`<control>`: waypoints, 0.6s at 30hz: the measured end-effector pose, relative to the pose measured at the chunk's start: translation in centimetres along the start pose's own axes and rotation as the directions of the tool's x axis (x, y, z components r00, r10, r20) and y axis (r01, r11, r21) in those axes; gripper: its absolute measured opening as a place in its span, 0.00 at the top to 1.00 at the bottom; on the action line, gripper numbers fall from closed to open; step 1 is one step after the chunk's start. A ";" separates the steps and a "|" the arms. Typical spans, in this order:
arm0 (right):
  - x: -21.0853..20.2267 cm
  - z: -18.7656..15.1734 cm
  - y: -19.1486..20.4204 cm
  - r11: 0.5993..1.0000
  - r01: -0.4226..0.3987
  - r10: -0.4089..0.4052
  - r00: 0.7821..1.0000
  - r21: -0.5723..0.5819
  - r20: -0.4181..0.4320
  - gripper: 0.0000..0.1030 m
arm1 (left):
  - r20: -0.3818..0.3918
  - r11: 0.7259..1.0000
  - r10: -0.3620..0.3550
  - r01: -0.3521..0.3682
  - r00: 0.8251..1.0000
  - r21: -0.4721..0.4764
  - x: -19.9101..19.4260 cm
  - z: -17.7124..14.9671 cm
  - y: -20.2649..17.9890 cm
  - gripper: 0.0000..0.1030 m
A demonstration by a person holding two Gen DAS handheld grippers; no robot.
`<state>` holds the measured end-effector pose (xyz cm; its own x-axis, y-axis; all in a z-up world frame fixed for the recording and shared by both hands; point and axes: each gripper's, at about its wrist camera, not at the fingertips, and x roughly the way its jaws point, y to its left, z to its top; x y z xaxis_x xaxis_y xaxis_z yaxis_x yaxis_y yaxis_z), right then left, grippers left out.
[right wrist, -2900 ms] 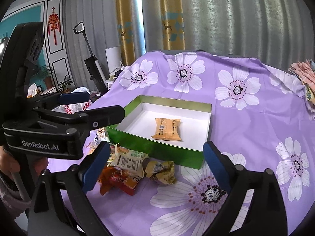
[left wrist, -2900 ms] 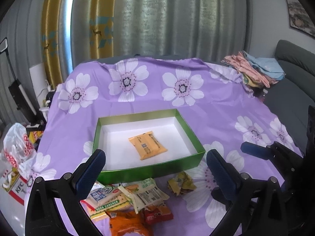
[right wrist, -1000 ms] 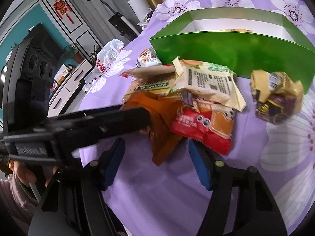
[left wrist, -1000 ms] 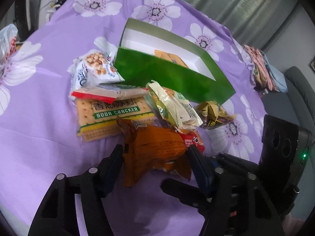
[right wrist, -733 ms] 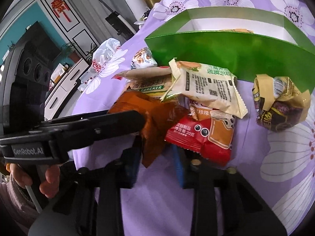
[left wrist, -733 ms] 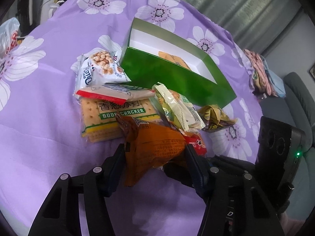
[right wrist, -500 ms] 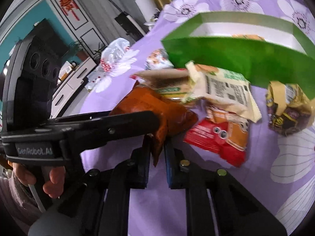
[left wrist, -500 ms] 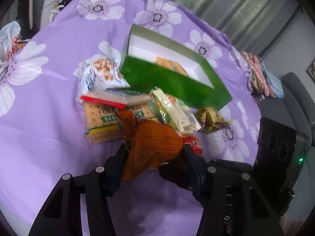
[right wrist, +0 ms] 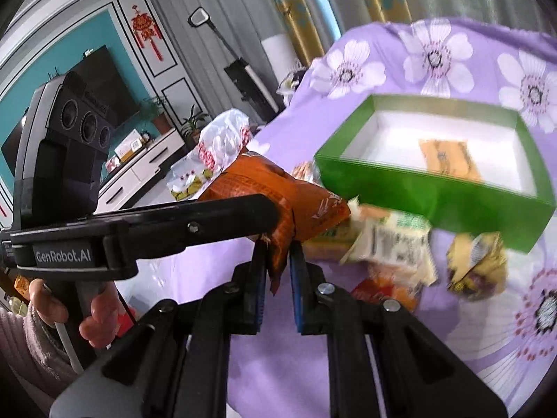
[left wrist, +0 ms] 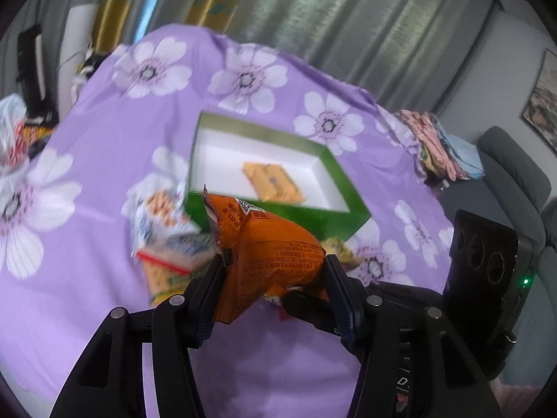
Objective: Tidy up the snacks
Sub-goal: 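Lift the orange chip bag with the right gripper over the box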
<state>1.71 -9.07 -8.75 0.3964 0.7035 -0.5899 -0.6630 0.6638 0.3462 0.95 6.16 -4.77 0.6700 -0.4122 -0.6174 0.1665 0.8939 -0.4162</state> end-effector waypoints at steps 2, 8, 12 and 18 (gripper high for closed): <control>-0.6 0.7 -0.5 1.000 0.015 -0.015 1.000 -0.005 0.025 0.87 | 0.008 1.000 -0.006 0.005 1.000 0.023 0.2 0.8 -0.7 0.46; -1.5 2.9 -2.7 0.998 0.070 -0.069 0.995 -0.004 0.075 0.87 | 0.000 0.998 -0.056 0.056 0.998 0.024 3.0 4.0 -1.3 0.46; -1.5 4.5 -4.8 0.994 0.107 -0.107 0.990 0.000 0.091 0.87 | -0.014 0.997 -0.075 0.076 0.997 0.022 5.3 6.3 -1.9 0.46; -0.6 6.5 -8.0 0.990 0.142 -0.143 0.987 0.013 0.073 0.87 | -0.057 0.996 -0.084 0.084 0.995 -0.009 9.0 8.3 -1.6 0.46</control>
<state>10.88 -13.19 -6.46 0.5325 0.6182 -0.5782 -0.5918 0.7603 0.2679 12.69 2.47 -4.15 0.6112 -0.4956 -0.6171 0.2155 0.8545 -0.4727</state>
